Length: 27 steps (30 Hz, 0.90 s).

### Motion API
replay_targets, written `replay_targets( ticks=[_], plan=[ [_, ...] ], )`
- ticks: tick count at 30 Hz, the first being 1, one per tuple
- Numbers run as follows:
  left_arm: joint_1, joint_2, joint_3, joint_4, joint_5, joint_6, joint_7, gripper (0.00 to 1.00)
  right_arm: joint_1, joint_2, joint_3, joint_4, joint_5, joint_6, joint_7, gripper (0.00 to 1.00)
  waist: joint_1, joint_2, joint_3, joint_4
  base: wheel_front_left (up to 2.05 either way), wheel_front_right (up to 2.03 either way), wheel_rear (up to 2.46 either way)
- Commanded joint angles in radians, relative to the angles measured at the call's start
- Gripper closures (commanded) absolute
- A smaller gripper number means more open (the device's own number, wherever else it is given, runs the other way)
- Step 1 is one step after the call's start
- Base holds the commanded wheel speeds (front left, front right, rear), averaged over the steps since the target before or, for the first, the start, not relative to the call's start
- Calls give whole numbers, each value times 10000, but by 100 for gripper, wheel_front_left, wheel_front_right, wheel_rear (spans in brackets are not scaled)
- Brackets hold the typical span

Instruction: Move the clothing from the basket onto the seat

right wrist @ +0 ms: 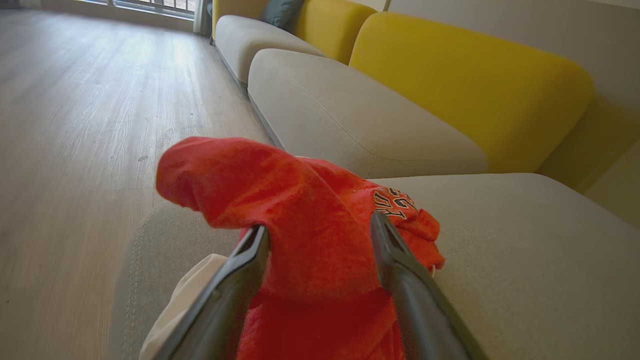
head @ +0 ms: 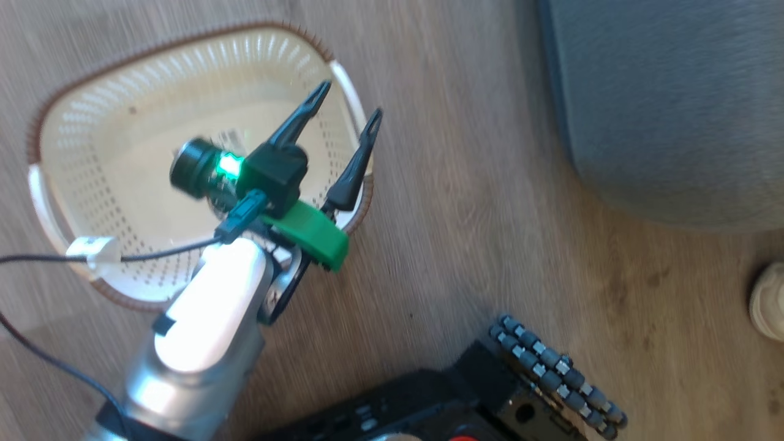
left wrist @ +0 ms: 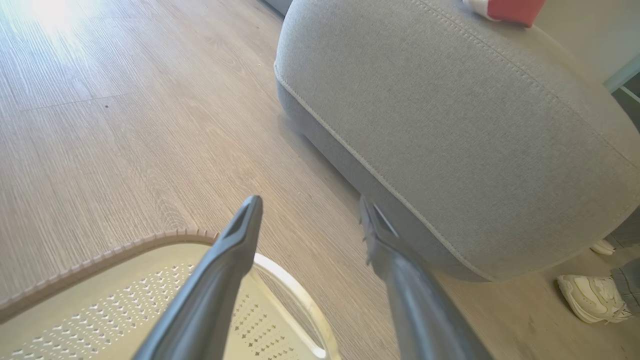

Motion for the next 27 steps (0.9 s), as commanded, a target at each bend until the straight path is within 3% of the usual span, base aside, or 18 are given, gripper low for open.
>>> replay_targets(
  ticks=[1, 8, 14, 20, 27],
  plan=[
    [554, -66, 311, -151, -198, 130, -86, 0, 1201, -119, 395, -719, 143, -4, -57, 0, 1, 0, -1094, -167, 0, 0, 0],
    [1664, -525, 1039, -22, -819, 260, -94, 0, 4272, 219, 1273, -3161, 382, -4, -60, 0, 1, 0, -3305, 255, 0, 0, 0],
    [2457, -755, 1774, 215, -988, 467, -95, 0, 6363, 547, 1889, -4222, 109, -4, -61, 0, 1, 0, -4735, 1064, 0, 0, 0],
    [3469, -872, 2895, 539, -785, 786, -96, 0, 8593, 1598, 1753, -5343, -467, -4, -62, 0, 1, 0, -6313, 2291, 0, 0, 0],
    [4268, -856, 3947, 875, -588, 519, -96, 0, 10037, 2928, 1316, -6120, -2175, -4, -62, 0, 1, 0, -7276, 3034, 0, 0, 0]
  ],
)
